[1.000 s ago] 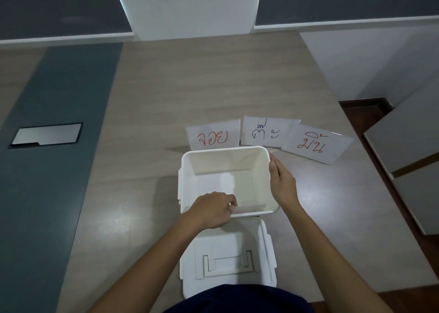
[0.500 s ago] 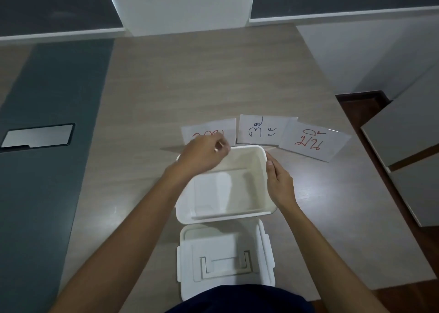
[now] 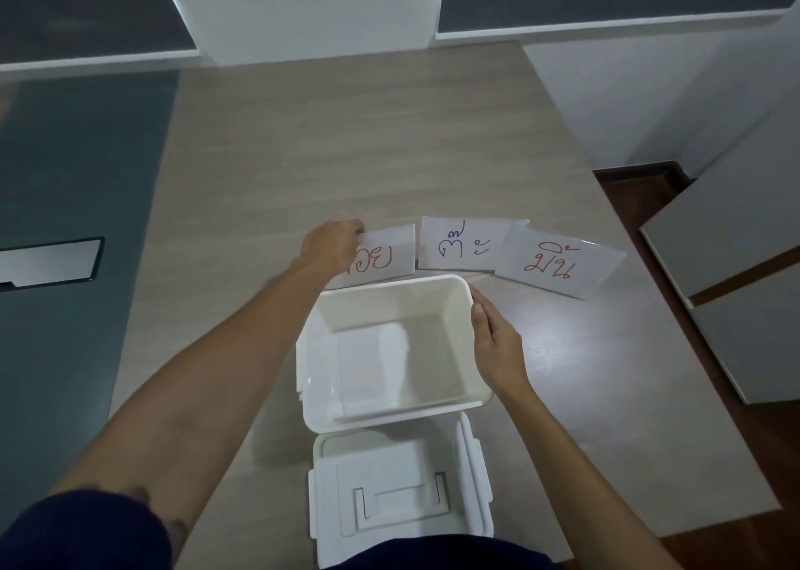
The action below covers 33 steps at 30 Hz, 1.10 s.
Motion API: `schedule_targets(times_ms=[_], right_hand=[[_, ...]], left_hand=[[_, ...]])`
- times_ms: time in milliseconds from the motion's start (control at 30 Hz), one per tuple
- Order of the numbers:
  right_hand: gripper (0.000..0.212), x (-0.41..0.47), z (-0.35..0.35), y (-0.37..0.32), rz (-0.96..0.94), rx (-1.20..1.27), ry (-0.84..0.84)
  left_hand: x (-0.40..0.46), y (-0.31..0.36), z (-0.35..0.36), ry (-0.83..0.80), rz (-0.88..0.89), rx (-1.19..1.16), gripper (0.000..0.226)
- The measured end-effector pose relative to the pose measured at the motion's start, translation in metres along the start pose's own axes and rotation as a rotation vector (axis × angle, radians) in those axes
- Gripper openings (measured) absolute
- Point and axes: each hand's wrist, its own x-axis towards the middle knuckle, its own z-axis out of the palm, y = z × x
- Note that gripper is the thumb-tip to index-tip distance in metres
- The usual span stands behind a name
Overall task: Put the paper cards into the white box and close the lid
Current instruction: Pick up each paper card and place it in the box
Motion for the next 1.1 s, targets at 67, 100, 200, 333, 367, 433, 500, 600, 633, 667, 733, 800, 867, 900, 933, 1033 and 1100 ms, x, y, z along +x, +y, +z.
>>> schedule_targets(times_ms=[67, 100, 200, 333, 367, 433, 500, 600, 633, 667, 733, 800, 867, 900, 933, 1033, 1100], right_hand=[[0.036, 0.000, 0.000, 0.000, 0.000, 0.008, -0.001], [0.036, 0.000, -0.001, 0.000, 0.002, 0.016, -0.001], [0.037, 0.000, 0.000, 0.001, -0.005, 0.010, -0.002], [0.037, 0.000, 0.000, 0.000, -0.004, 0.013, -0.003], [0.037, -0.001, 0.000, 0.000, -0.004, 0.017, -0.002], [0.037, -0.001, 0.000, 0.000, -0.008, 0.020, -0.001], [0.037, -0.001, 0.000, 0.000, -0.010, 0.024, -0.003], [0.037, -0.001, 0.000, -0.001, -0.008, 0.049, -0.006], [0.037, -0.002, 0.000, -0.001, -0.009, 0.056, -0.005], [0.037, -0.002, 0.000, -0.001, -0.013, 0.062, -0.006], [0.037, -0.002, 0.000, -0.001, -0.011, 0.071, -0.007], [0.037, -0.002, 0.000, -0.001, -0.006, 0.076, -0.010], [0.037, -0.003, 0.000, -0.002, -0.008, 0.079, -0.010], [0.037, -0.003, 0.000, -0.001, -0.012, 0.078, -0.008], [0.037, -0.003, 0.000, -0.001, -0.017, 0.077, -0.008], [0.037, -0.003, 0.000, -0.001, -0.018, 0.078, -0.011], [0.037, -0.004, 0.000, -0.001, -0.015, 0.087, -0.007]], left_hand=[[0.002, -0.005, 0.001, 0.015, 0.007, -0.015, 0.022], [0.003, -0.008, -0.001, 0.026, 0.013, -0.011, 0.022], [-0.002, -0.010, -0.017, 0.114, 0.051, 0.004, 0.026], [-0.026, 0.000, -0.058, 0.331, 0.118, 0.044, 0.026], [-0.035, 0.002, -0.067, 0.381, 0.130, 0.053, 0.025], [-0.055, 0.008, -0.082, 0.458, 0.155, 0.061, 0.026], [-0.078, 0.015, -0.091, 0.490, 0.171, 0.055, 0.026], [-0.115, 0.021, -0.088, 0.482, 0.195, 0.030, 0.024], [-0.127, 0.022, -0.084, 0.481, 0.208, 0.010, 0.024], [-0.139, 0.024, -0.078, 0.475, 0.222, -0.008, 0.023], [-0.159, 0.026, -0.062, 0.426, 0.235, -0.011, 0.022], [-0.171, 0.026, -0.042, 0.336, 0.217, 0.009, 0.022], [-0.178, 0.025, -0.020, 0.223, 0.181, 0.037, 0.024], [-0.181, 0.025, -0.010, 0.165, 0.165, 0.040, 0.026], [-0.184, 0.024, 0.000, 0.109, 0.154, 0.031, 0.026], [-0.191, 0.023, 0.022, 0.005, 0.147, -0.013, 0.027], [-0.194, 0.024, 0.031, -0.033, 0.148, -0.026, 0.028]])
